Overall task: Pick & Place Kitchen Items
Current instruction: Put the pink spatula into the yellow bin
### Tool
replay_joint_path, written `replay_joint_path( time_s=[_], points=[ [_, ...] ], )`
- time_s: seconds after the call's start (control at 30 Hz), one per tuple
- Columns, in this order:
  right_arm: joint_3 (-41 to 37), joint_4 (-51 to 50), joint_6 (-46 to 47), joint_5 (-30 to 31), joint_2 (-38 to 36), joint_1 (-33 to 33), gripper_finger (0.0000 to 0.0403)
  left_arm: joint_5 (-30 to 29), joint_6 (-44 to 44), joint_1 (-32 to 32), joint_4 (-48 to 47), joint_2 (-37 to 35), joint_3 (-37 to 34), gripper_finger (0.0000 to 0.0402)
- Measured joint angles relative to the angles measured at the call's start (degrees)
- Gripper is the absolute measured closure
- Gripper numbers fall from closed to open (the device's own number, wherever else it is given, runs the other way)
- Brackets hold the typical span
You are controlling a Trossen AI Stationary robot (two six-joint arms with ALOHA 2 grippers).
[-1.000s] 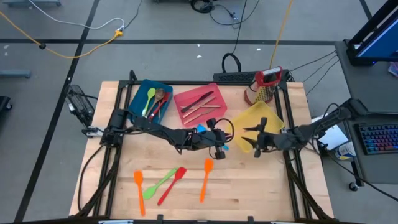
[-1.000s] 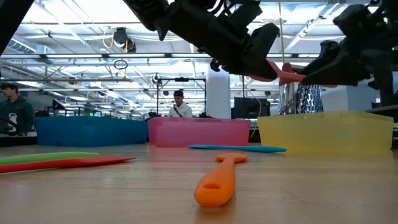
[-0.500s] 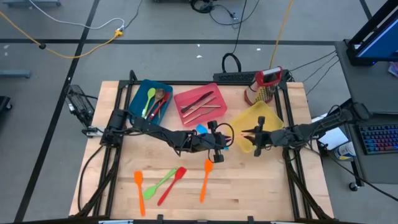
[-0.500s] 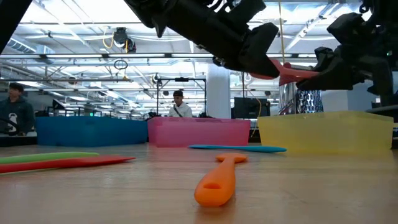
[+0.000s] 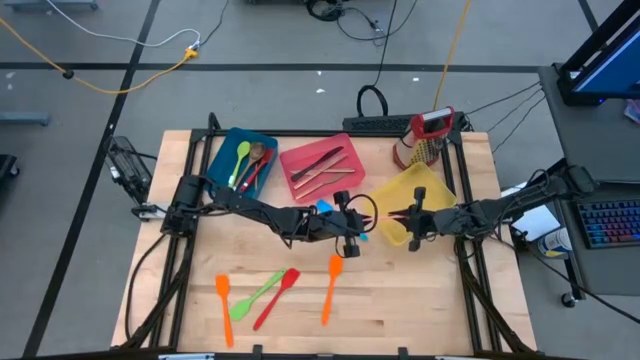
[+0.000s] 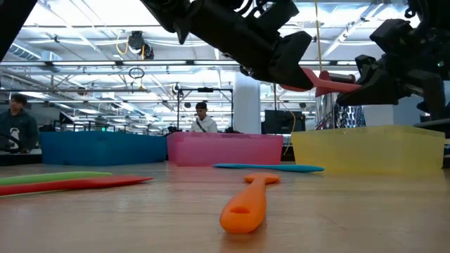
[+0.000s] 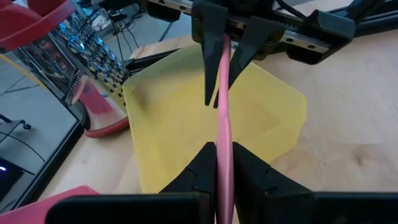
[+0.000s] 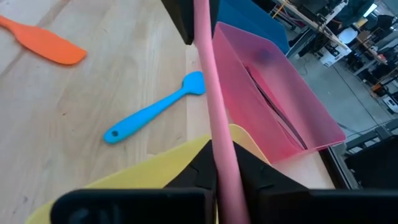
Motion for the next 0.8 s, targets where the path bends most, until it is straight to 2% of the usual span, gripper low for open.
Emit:
replay_joint_path(
  time_s=[0.23, 0.57, 0.8],
  points=[
    [0.0, -0.1, 0.3, 0.2, 0.0, 0.0, 0.0392, 0.9, -0.2, 0.5, -0.4, 0.0, 0.0, 0.0358],
    [0.1, -1.1, 7.5, 0.9, -0.1, 0.0, 0.0395, 0.1, -2.4, 2.3, -1.9, 0.0, -0.1, 0.0241],
    [0.1, -6.9, 11.7, 5.1, -0.4, -0.1, 0.0396, -1.0, -4.2, 3.0, -7.1, -2.0, -0.1, 0.0209]
  ],
)
